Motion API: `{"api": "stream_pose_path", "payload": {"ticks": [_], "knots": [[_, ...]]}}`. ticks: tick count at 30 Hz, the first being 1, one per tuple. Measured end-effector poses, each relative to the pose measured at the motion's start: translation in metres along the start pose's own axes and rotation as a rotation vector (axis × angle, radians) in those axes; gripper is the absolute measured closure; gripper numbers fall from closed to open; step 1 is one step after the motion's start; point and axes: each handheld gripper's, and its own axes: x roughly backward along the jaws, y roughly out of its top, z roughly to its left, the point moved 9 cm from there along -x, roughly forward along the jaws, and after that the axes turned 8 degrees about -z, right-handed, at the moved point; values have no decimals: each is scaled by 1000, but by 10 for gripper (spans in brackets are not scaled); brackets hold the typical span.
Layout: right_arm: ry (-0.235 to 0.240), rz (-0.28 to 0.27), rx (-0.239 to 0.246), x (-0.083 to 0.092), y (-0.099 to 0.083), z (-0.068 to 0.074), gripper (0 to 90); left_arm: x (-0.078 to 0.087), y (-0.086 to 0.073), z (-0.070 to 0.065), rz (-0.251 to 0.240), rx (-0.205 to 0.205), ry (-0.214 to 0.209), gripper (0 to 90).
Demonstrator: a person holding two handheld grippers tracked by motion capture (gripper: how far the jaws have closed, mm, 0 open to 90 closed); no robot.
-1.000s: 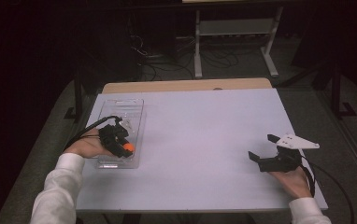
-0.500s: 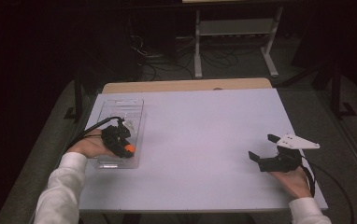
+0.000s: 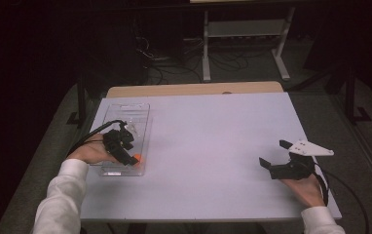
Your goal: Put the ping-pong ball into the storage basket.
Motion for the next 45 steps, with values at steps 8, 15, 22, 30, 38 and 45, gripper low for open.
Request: {"api": "stream_pose_path", "payload": {"ticks": [8,15,22,30,38,45], "knots": [[-1,0,-1,1,0,0,0,9,3,3,-22,1,26,274],[1,0,-2,0,0,1,0,18,7,7,-45,-2,77,158],[-3,-7,-5,1,1,0,0,27,14,5,-114,28,72,12],[-2,-11,-5,2,2,0,0,37,19,6,-191,52,98,0],[-2,-12,-7,2,2,1,0,42,15,2,-255,75,109,0],[-3,-10,-5,2,2,1,0,44,8,0,-284,93,126,0]]}}
